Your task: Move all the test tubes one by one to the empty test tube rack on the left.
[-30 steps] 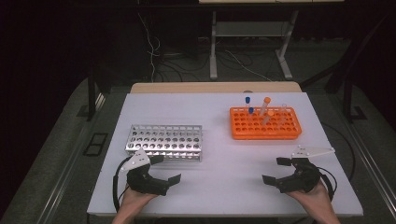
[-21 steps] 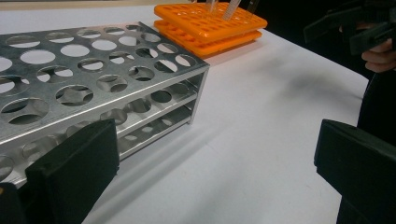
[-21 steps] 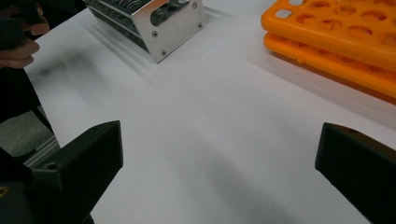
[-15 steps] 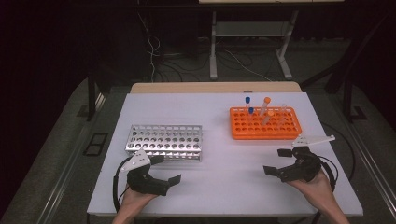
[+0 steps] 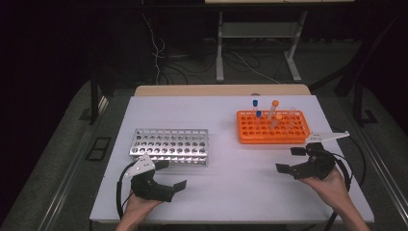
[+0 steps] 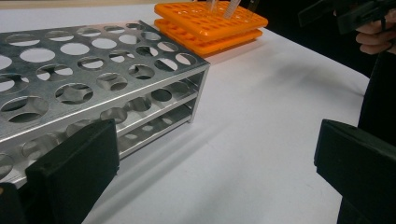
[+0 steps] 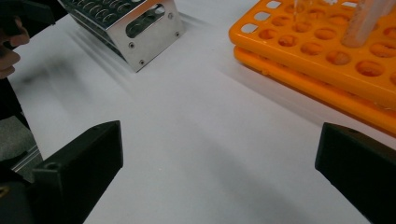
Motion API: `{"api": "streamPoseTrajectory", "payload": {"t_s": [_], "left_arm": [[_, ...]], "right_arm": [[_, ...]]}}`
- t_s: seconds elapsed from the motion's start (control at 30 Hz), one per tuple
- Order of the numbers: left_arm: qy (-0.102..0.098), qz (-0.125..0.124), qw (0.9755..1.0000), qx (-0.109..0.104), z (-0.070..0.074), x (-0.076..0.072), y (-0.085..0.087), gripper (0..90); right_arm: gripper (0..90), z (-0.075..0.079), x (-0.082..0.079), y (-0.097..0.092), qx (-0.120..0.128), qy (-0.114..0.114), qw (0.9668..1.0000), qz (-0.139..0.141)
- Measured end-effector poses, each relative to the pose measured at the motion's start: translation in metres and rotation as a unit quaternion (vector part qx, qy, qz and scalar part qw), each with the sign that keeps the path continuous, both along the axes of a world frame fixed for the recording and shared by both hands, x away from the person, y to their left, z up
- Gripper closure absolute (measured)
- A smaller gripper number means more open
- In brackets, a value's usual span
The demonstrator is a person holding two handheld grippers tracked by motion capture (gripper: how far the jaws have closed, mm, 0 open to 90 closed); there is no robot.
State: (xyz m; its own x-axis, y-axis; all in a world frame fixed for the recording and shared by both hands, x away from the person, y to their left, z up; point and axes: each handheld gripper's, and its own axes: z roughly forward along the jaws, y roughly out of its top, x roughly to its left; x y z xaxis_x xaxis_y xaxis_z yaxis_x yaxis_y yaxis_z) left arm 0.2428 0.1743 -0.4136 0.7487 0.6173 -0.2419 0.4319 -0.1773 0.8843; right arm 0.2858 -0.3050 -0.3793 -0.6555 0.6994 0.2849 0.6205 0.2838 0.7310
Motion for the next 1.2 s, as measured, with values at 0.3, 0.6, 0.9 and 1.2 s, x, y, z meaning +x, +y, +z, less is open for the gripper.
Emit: {"api": "streamPoseTrajectory", "payload": {"t_s": [0.3, 0.6, 0.9, 1.2], "left_arm": [[0.001, 0.001, 1.0, -0.001, 0.0, 0.0, 0.0, 0.0], [0.001, -0.001, 1.0, 0.0, 0.0, 0.0, -0.001, 0.0], [0.001, -0.001, 1.0, 0.002, 0.0, 0.0, -0.001, 0.0], [0.001, 0.0, 1.0, 0.001, 0.0, 0.0, 0.0, 0.0]], "right_arm": [[0.4, 0.008, 0.017, -0.009, -0.015, 0.004, 0.9999, -0.006], [0.5, 0.009, 0.034, -0.02, -0.028, 0.013, 0.9994, -0.014], [0.4, 0.005, 0.05, -0.029, -0.036, 0.015, 0.9991, -0.016], [0.5, -0.005, 0.069, -0.038, -0.034, 0.015, 0.9987, -0.035]]}}
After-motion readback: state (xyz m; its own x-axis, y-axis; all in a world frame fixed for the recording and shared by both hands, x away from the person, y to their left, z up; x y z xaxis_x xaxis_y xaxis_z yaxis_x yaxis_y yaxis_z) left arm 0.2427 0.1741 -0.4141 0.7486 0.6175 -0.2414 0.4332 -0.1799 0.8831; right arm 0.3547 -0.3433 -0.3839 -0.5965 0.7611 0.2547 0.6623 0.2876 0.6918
